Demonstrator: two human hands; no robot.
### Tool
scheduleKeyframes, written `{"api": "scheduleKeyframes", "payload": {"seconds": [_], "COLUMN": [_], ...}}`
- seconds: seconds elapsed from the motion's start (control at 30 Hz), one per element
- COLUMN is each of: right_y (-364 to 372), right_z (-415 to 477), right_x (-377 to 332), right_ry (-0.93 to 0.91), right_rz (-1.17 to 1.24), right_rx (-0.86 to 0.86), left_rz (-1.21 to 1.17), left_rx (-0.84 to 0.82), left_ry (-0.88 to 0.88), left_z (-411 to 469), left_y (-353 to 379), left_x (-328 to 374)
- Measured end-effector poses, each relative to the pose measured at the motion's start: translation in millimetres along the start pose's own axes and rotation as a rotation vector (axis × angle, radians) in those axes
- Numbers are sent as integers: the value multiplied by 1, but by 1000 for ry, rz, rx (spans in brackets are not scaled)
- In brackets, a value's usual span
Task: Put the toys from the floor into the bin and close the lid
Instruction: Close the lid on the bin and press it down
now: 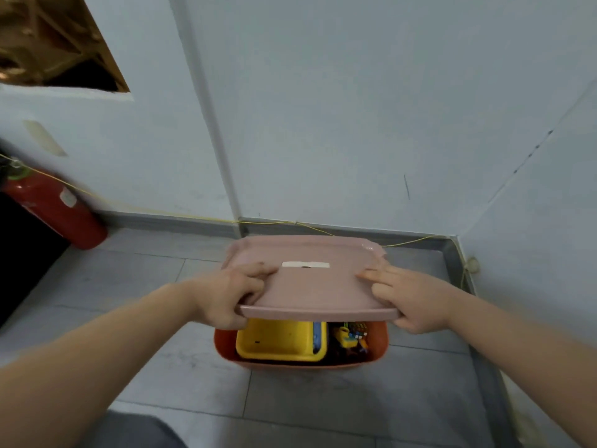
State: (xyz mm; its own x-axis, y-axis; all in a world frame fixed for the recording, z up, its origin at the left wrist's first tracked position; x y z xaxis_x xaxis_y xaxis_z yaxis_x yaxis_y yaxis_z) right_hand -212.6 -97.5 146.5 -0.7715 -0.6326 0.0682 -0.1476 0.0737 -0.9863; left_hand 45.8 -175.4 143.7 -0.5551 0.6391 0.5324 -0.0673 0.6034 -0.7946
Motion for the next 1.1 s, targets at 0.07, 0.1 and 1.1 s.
{"api": "scheduleKeyframes", "payload": {"seconds": [0.07,0.1,1.1], "right_y": [8,11,93], "right_z": [-6,-8,41], "right_x": [-5,-8,-26], "right_ry": [-27,-51,310], "right_rz": [0,-2,34], "right_rx": [-10,-16,-320], "left_rz": [33,59,184], "left_rx": [23,42,-59], "left_ry": [33,44,-387], "left_z": [-3,-5,0], "left_y": [12,16,80], "left_x": [1,1,-75]}}
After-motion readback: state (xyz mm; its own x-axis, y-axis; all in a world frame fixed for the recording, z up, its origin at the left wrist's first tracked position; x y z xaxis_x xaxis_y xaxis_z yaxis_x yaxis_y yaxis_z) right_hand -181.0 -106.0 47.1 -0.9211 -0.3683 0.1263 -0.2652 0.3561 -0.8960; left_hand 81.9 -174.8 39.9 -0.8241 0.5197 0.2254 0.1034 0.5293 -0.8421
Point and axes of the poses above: each hand's wrist, its own z-axis towards the middle knuckle, its own y-axis out of the palm, x = y × z, the point moved 9 cm from there along z, towards the middle knuckle, and after that the axes turned 8 degrees about -z, right-handed, at the moved point
